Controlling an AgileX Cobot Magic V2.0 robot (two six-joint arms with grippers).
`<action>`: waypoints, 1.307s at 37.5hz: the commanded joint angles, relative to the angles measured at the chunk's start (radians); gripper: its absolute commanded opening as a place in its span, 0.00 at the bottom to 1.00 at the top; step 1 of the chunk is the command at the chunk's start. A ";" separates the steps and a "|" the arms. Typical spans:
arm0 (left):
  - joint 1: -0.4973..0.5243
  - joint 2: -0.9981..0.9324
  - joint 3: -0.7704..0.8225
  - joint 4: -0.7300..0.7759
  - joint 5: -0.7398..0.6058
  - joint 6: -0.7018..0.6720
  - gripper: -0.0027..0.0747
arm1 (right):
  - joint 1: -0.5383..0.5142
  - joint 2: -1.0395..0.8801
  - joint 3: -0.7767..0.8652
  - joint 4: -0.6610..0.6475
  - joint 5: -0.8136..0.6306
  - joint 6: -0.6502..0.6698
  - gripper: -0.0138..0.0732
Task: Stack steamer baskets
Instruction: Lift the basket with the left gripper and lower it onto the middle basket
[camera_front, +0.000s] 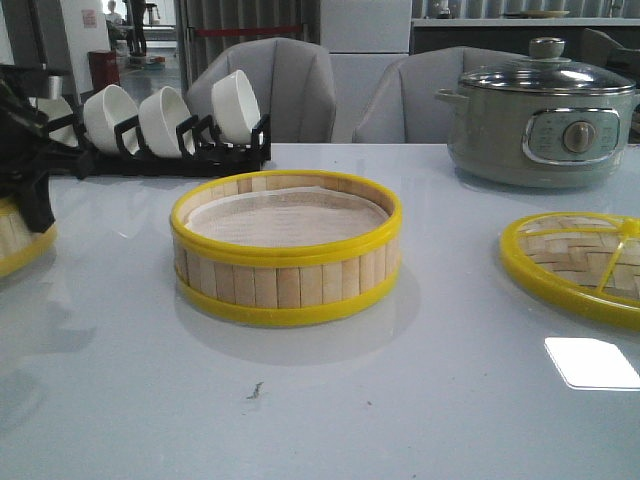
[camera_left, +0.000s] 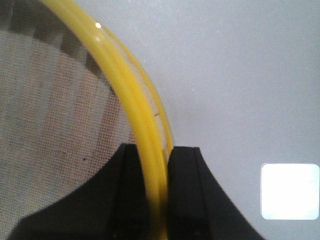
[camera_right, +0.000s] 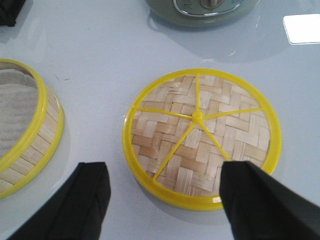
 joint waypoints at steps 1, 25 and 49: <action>-0.034 -0.065 -0.114 0.012 0.018 -0.006 0.15 | 0.000 -0.010 -0.038 0.006 -0.071 -0.004 0.81; -0.566 -0.070 -0.399 0.025 0.079 -0.006 0.15 | 0.000 -0.010 -0.038 0.006 -0.067 -0.004 0.81; -0.671 0.055 -0.408 0.056 0.053 -0.006 0.15 | 0.000 -0.010 -0.038 0.006 -0.059 -0.004 0.81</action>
